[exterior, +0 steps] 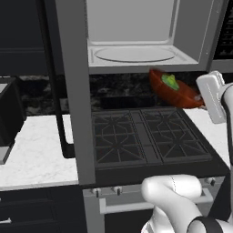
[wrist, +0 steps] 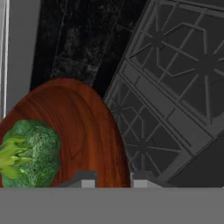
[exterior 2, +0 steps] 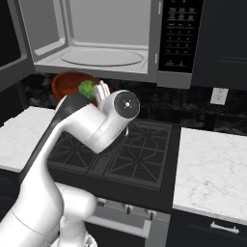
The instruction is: Pick the broccoli from the sink and place it in the bowl. Then pick the bowl and place it in the microwave. Then close the microwave door and press the start button.
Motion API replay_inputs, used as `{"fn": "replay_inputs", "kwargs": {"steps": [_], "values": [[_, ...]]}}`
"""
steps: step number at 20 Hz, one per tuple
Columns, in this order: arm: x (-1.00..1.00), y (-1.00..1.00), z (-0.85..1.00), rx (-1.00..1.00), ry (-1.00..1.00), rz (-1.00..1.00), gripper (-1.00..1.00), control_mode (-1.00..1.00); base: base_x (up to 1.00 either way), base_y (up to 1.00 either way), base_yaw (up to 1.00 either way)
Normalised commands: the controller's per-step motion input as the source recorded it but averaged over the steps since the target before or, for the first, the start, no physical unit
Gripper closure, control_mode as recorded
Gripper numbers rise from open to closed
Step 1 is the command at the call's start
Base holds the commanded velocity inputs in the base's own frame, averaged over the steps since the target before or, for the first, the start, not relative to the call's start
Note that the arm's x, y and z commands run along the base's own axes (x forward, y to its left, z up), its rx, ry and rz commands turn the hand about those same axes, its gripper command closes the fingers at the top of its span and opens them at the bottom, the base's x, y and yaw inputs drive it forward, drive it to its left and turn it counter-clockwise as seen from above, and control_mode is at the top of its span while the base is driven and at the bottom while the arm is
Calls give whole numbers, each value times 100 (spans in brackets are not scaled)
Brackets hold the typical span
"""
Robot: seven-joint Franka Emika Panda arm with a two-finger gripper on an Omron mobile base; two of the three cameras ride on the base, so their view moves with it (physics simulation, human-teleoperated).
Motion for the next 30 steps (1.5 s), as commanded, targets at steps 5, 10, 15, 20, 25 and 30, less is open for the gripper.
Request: {"fn": "replay_inputs", "kwargs": {"steps": [5, 10, 15, 20, 25, 30], "values": [[0, 8, 3, -3, 0, -12, 100, -100, 0, 0, 0], [10, 3, 21, -6, 2, -7, 100, -100, 0, 0, 0], [9, 3, 38, -11, 5, -3, 100, -100, 0, 0, 0], [20, 0, 55, -7, 2, 0, 100, -100, 0, 0, 0], [30, 0, 29, -2, 0, -1, 100, -100, 0, 0, 0], [77, 0, 15, 0, 0, -1, 100, -100, 0, 0, 0]]}}
